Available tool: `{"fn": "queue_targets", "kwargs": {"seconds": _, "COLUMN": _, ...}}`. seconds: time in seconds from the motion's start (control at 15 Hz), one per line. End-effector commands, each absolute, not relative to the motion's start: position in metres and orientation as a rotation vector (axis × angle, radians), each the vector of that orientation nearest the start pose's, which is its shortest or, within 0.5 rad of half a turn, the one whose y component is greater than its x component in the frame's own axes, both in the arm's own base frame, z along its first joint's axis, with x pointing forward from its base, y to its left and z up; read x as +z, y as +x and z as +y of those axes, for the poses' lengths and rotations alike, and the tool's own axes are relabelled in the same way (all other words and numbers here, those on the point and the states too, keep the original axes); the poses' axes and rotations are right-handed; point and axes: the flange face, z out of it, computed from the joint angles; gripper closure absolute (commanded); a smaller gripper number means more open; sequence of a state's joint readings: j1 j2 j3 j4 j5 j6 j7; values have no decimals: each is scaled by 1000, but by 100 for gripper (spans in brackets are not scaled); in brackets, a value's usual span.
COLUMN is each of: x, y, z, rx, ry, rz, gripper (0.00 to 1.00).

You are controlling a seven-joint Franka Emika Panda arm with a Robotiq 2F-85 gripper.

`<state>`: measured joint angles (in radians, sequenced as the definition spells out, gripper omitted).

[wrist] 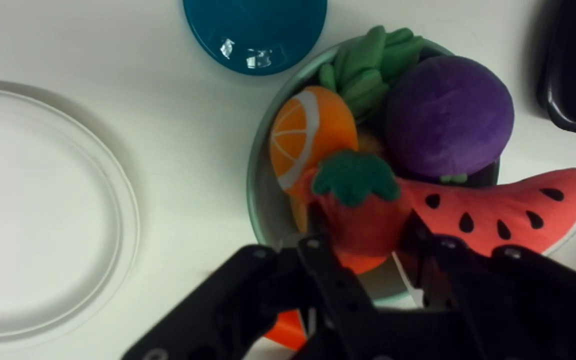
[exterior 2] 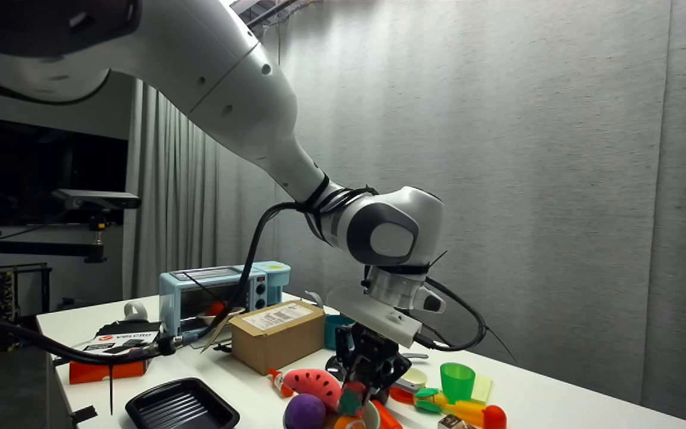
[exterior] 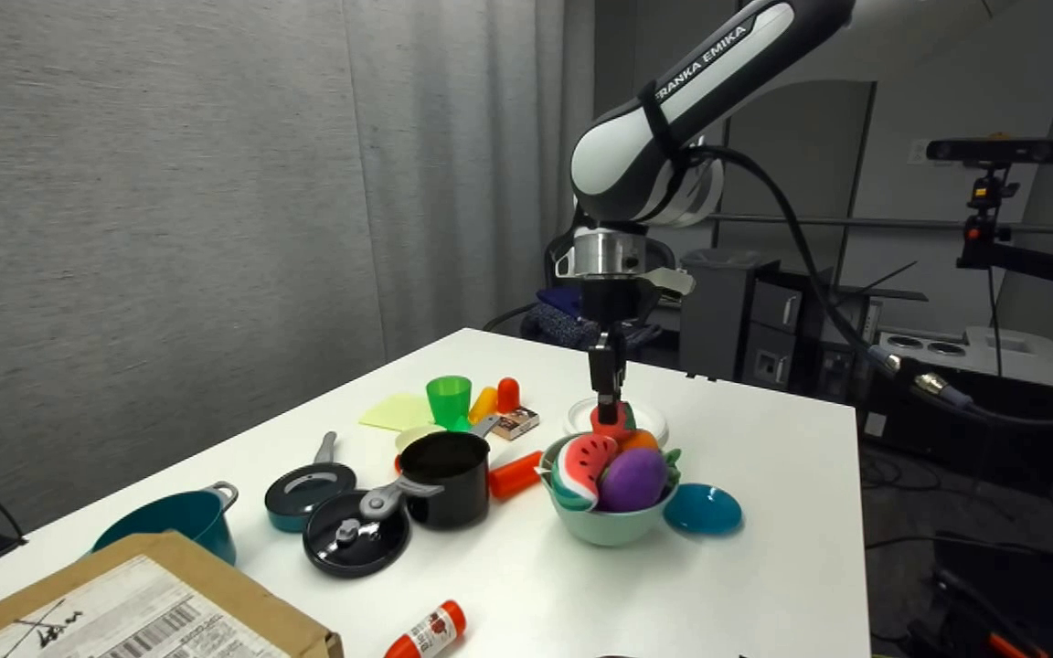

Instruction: Pick up the fruits plush toys from the plate and put them in the bowl

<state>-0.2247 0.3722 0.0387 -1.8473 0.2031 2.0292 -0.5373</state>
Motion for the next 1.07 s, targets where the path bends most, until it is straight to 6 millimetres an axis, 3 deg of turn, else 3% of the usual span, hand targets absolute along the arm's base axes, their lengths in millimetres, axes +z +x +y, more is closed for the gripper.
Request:
{"fn": "queue_targets", "kwargs": {"seconds": 0.0, "x": 312, "y": 604, "z": -100, "rx": 175, "ry": -2890, "rz": -372, "gripper": 32}}
{"fn": "queue_targets", "kwargs": {"seconds": 0.27, "x": 310, "y": 604, "z": -101, "rx": 186, "ry": -2891, "rz": -363, "gripper": 2}}
{"fn": "queue_targets", "kwargs": {"seconds": 0.73, "x": 307, "y": 603, "z": -102, "rx": 194, "ry": -2889, "rz": -346, "gripper": 0}}
{"fn": "queue_targets", "kwargs": {"seconds": 0.87, "x": 313, "y": 607, "z": -104, "rx": 128, "ry": -2923, "rz": -323, "gripper": 0}}
{"fn": "queue_targets", "kwargs": {"seconds": 1.0, "x": 335, "y": 617, "z": -110, "rx": -60, "ry": -2998, "rz": -303, "gripper": 0}}
